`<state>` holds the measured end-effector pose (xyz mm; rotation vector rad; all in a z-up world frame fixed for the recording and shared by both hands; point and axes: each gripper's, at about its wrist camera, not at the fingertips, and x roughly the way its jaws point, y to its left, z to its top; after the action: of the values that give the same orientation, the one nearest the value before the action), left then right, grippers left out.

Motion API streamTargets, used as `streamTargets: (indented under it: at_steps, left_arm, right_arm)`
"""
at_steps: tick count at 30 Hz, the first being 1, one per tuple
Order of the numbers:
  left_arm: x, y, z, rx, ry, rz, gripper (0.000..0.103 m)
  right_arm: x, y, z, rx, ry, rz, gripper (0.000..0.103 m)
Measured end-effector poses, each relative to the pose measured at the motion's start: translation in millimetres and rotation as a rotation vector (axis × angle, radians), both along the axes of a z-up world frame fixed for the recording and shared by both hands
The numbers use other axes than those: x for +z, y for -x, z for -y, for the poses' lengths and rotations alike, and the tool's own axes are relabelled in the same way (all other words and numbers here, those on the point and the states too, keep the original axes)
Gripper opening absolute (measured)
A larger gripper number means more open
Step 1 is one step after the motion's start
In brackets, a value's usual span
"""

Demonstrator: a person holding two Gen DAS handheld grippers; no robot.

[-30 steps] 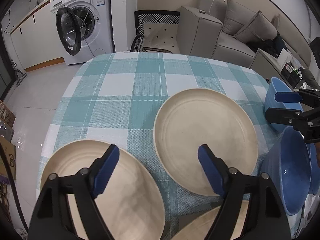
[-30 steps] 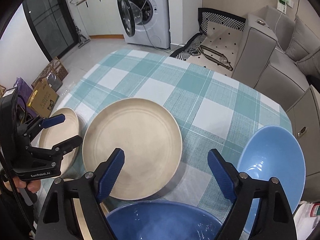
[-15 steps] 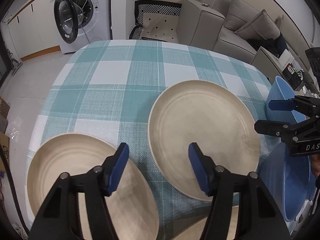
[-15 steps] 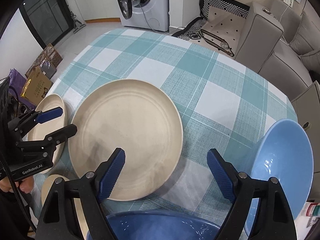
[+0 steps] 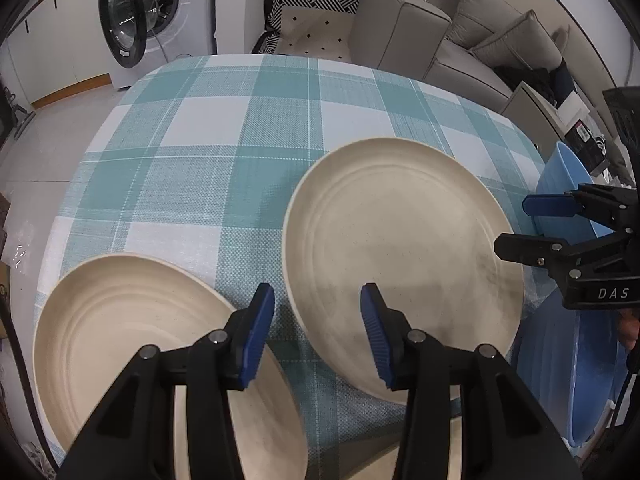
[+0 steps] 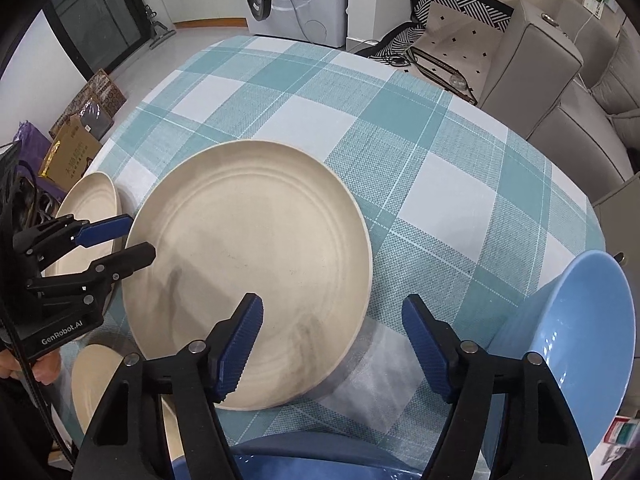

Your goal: Organize plates and bowls

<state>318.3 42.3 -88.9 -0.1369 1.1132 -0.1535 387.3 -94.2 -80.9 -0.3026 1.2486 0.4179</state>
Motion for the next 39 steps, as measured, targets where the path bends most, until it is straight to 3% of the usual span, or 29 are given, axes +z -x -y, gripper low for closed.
streamTargets:
  at_steps: [9, 15, 24, 32, 39]
  left_arm:
    - [-1.9, -4.2, 0.6, -0.003, -0.021, -0.006, 0.044]
    - [-1.3, -6.5, -5.6, 0.009, 0.014, -0.013, 0.044]
    - [-2.1, -8.7, -4.5, 0.007, 0.021, -0.026, 0.044]
    - [-8.1, -7.6, 6.2, -0.031, 0.024, -0.063, 0.043]
    - [-12.8, -7.5, 8.4, -0.026, 0.035, -0.06, 0.043]
  right_arm:
    - [-19.2, -12.0, -4.9, 0.015, 0.054, -0.057, 0.068]
    - [-25.6, -16.3, -6.6, 0.024, 0.074, -0.069, 0.062]
    - [-34.5, -21.8, -8.3, 0.034, 0.082, -0.075, 0.048]
    - [-39.8, -23.9, -11.2, 0.052, 0.096, -0.068, 0.029]
    - [-40.1, -27.6, -12.1, 0.048, 0.108, -0.05, 0.024]
